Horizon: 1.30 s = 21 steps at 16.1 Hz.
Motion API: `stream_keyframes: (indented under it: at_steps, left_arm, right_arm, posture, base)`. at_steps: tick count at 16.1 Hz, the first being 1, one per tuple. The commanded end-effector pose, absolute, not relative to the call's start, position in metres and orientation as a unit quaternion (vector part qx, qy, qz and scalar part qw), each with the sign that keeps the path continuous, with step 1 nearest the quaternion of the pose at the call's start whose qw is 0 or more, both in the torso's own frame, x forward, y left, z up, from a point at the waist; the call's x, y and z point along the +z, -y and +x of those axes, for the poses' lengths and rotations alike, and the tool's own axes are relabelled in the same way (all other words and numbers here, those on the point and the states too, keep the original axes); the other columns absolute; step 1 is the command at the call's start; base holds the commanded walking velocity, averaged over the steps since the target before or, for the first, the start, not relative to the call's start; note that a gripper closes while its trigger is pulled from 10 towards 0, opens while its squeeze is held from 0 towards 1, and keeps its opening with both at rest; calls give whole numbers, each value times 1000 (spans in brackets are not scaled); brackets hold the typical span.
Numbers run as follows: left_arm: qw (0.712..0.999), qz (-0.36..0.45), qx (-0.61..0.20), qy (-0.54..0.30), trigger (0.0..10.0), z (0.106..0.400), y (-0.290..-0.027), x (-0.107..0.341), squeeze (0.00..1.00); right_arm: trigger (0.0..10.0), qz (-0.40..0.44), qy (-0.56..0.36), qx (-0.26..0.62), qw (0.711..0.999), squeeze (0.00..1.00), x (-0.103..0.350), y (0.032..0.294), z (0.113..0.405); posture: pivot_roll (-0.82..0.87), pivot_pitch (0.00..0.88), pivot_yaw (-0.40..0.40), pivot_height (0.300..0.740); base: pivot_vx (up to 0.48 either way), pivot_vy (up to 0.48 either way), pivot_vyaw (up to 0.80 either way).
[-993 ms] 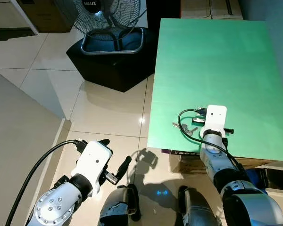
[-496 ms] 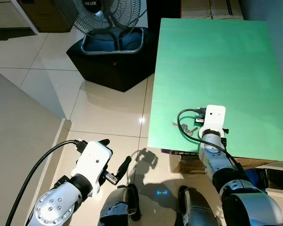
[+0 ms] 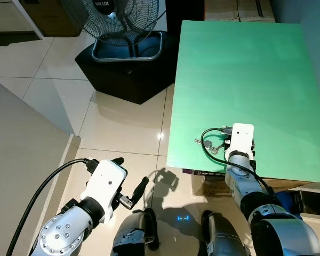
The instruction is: Hang keys on a hook
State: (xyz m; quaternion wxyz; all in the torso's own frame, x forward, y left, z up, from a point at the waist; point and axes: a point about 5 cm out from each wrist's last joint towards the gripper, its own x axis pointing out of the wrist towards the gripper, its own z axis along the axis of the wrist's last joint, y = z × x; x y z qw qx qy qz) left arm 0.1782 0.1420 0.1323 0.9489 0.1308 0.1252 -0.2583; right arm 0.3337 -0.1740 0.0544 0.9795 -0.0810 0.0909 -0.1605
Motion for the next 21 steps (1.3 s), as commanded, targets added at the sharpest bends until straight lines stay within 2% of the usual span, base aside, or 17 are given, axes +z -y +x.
stream_keyframes:
  at_steps: [1, 9, 10, 11, 21]
  left_arm:
    - [947, 135, -256, -140, 10000, 176, -144, 128, 0]
    - [947, 138, -255, -139, 10000, 175, -146, 129, 0]
    - [947, 138, -255, -139, 10000, 175, -146, 129, 0]
    - [947, 138, -255, -139, 10000, 175, -146, 129, 0]
    - [947, 140, -256, -138, 10000, 177, -146, 128, 0]
  right_arm:
    - [10000, -75, -119, -159, 977, 0, 42, 171, 326]
    - [10000, -73, -140, -158, 975, 0, 33, 171, 320]
    - [941, -70, -141, -161, 974, 0, 32, 171, 319]
    - [0, -65, -148, -163, 973, 0, 30, 172, 318]
    - [0, -68, -127, -165, 976, 0, 33, 172, 318]
  posture:
    - [52, 324, 127, 713]
    - [61, 318, 127, 713]
    - [61, 317, 127, 713]
    - [61, 314, 128, 713]
    - [57, 307, 127, 713]
  base:
    - [0, 0, 0]
    - [0, 0, 0]
    - [0, 0, 0]
    - [0, 0, 0]
    - [0, 0, 0]
